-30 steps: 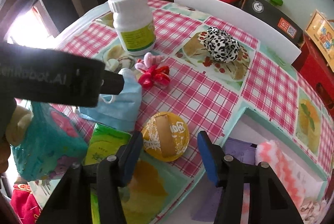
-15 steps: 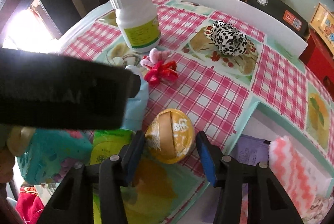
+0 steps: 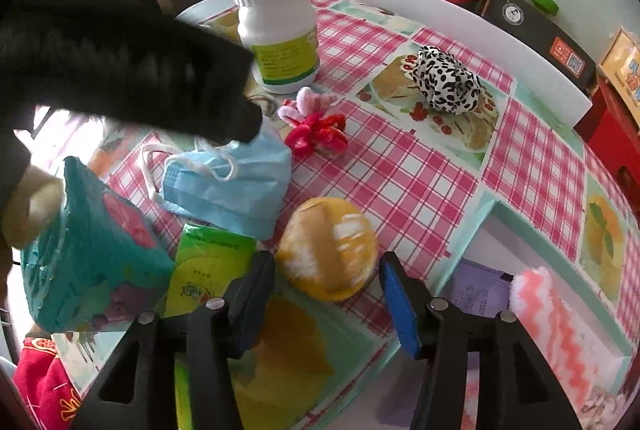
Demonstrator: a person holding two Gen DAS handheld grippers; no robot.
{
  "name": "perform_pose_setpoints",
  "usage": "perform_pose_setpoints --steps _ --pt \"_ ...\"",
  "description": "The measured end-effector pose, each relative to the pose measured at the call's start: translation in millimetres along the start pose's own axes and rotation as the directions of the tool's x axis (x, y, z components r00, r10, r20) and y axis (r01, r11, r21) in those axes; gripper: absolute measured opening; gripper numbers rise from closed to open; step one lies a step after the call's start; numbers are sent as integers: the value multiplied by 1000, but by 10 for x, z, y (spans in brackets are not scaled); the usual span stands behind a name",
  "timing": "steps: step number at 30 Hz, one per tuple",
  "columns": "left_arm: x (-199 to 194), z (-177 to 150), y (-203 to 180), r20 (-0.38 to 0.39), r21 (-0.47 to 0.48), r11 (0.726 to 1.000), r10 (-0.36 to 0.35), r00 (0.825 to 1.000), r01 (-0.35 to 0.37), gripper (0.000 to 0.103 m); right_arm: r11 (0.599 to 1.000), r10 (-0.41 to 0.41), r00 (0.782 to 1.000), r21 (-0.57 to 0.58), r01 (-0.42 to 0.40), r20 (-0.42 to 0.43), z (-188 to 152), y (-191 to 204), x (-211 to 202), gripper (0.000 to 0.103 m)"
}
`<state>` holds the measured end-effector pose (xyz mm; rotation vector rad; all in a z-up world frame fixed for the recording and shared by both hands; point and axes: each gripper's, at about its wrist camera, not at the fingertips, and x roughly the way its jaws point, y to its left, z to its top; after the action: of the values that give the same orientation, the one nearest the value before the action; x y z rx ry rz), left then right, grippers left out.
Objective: Organize soft objects
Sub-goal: 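Grasp the round yellow-gold container with the right tool while the left approaches the blue face mask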
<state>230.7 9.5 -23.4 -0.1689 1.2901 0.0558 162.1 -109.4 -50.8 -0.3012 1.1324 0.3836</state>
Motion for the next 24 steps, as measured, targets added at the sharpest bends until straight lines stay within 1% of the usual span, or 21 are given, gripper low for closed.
perform_pose_setpoints --steps 3,5,13,16,18,22,24 --pt "-10 1 54 1 -16 1000 -3 1000 3 96 999 -28 1000 -42 28 -4 -29 63 -11 59" --pt "8 -1 51 -2 -17 1000 -4 1000 4 96 999 -34 999 -28 34 -3 -24 72 -5 59" --pt "52 5 42 -18 -18 1000 -20 1000 20 96 1000 -23 1000 3 23 0 16 57 63 59" --pt "65 5 42 -20 -16 1000 -21 1000 21 96 1000 -19 1000 9 19 3 77 -10 101 59" --pt "78 9 35 -22 -13 1000 -22 1000 21 96 1000 -15 1000 14 15 6 96 -45 126 56" --pt "91 -7 -12 -25 -3 1000 -17 1000 17 96 998 19 1000 56 -20 13 92 -123 85 55" --pt "107 -11 -43 -28 7 1000 -16 999 16 96 998 22 1000 59 -23 18 88 -143 64 54"
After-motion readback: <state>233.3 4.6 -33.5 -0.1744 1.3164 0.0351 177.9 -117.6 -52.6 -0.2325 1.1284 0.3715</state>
